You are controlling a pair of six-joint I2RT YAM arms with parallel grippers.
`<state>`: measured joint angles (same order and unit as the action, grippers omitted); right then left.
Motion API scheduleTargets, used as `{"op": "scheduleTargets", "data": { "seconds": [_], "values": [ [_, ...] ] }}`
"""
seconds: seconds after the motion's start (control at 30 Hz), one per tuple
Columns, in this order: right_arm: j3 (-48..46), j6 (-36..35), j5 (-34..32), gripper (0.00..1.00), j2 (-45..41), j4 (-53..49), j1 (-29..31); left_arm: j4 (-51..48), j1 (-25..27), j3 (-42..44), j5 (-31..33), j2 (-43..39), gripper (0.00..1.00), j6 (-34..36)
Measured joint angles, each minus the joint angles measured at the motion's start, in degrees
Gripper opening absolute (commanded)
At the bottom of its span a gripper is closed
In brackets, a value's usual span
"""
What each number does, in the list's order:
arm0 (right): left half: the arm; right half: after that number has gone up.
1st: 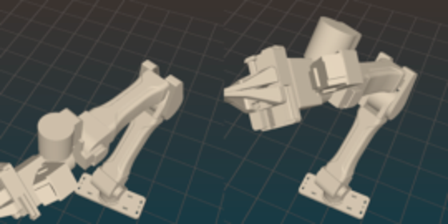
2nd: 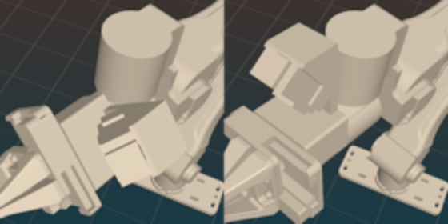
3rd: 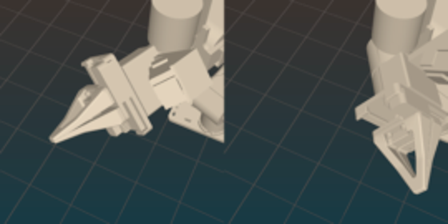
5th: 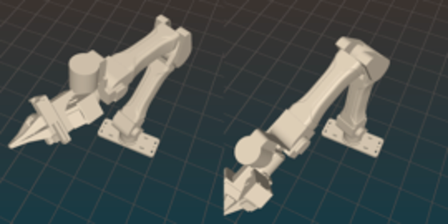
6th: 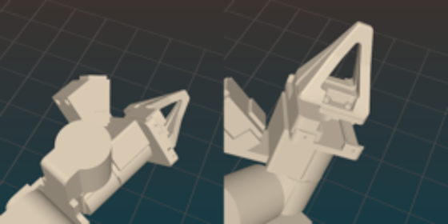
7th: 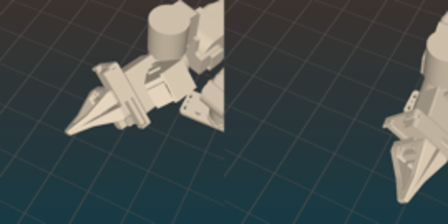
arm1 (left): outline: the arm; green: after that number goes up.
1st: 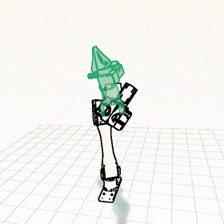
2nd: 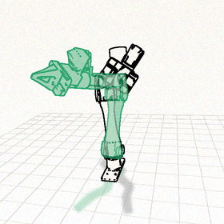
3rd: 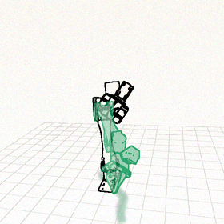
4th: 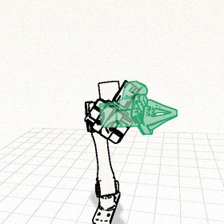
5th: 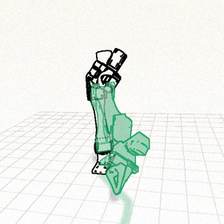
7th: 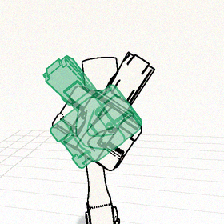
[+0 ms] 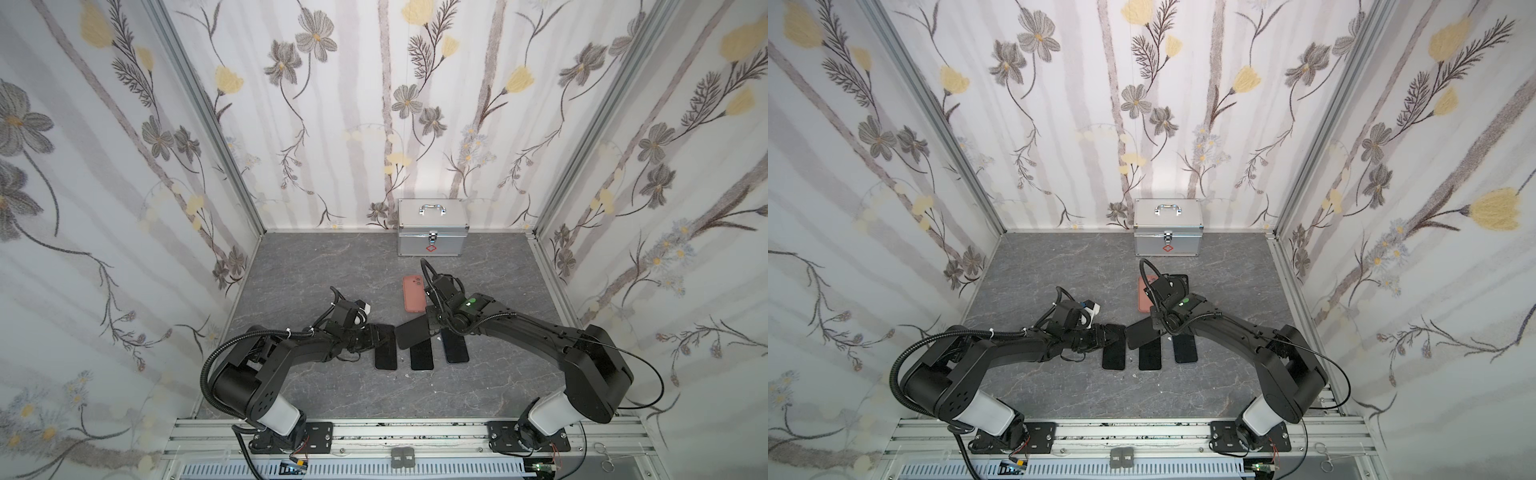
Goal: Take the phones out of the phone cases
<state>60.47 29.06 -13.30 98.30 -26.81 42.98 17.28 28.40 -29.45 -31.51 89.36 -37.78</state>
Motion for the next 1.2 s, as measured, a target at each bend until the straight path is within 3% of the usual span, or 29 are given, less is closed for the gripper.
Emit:
{"op": "scheduleTargets", "data": {
  "seconds": [0.5,0.7,1.0,1.2],
  "values": [
    [0.6,-0.2,-0.1,0.00,-3.1,-1.2,0.0,3.9,-1.9,4.0,2.5,-2.9,0.53,-1.7],
    [0.6,-3.3,-0.3,0.00,-7.8,-1.0,-0.1,-2.1,-2.6,3.8,7.2,-8.5,0.52,-0.5],
    [-0.5,-16.0,3.9,0.00,-17.0,3.2,-0.7,-6.5,-1.4,-2.6,12.1,-28.2,0.53,13.0],
    [1.2,-20.7,7.6,0.00,-17.4,3.5,-0.8,-10.1,5.4,-9.0,15.3,-31.3,0.55,26.0]
  ]
}}
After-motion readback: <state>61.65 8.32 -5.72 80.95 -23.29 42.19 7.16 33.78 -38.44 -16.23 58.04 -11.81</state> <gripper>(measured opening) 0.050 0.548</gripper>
